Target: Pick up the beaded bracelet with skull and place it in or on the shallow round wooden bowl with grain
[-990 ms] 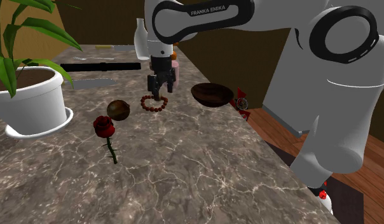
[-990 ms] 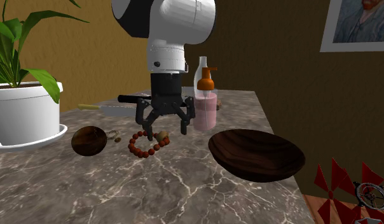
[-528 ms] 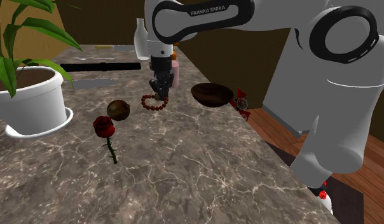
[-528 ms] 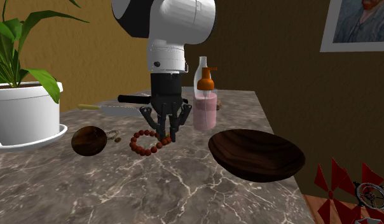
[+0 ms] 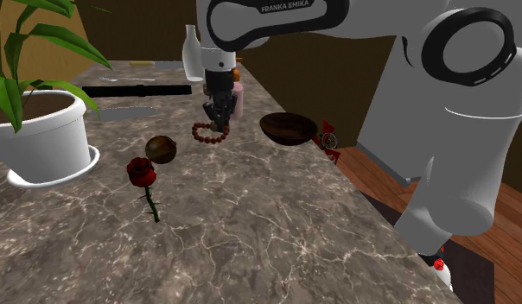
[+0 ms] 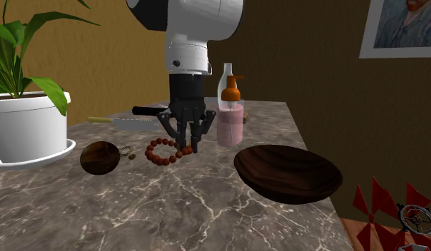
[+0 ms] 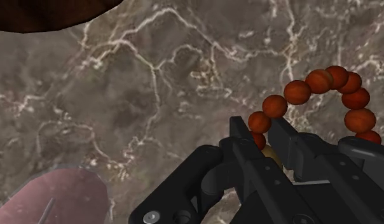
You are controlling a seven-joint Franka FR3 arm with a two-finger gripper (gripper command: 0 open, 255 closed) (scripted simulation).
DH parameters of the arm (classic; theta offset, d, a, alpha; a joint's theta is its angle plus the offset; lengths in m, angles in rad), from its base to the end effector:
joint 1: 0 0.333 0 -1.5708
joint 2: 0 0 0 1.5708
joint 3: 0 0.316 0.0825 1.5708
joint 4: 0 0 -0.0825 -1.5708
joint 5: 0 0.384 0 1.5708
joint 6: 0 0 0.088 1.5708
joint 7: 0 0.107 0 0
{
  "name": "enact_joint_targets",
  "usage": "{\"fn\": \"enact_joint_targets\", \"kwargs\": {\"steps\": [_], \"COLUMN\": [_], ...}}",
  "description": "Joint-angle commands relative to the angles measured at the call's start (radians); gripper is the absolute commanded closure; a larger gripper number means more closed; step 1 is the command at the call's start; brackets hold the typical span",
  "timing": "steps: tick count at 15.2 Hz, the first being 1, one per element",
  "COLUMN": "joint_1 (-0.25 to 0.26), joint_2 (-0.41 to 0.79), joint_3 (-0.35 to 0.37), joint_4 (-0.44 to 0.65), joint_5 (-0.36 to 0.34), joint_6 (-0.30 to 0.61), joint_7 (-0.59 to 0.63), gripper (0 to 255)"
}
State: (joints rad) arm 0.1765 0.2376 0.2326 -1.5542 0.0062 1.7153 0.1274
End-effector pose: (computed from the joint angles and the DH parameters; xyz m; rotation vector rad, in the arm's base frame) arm 0.5792 0.2371 0.5072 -3.0696 -0.4266 0.1298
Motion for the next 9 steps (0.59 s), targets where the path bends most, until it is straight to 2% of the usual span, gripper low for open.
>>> {"fn": "enact_joint_targets", "kwargs": {"steps": [1,9], "joint_1": [0.002,0.007], "joint_2": [0.004,0.016], "joint_3": [0.001,0.003], "joint_4": [0.032,0.157], "joint_5": [-0.001,-0.004], "joint_6": [-0.028,-0.141], "joint_7": [0.004,0.01], "gripper": [255,255]}}
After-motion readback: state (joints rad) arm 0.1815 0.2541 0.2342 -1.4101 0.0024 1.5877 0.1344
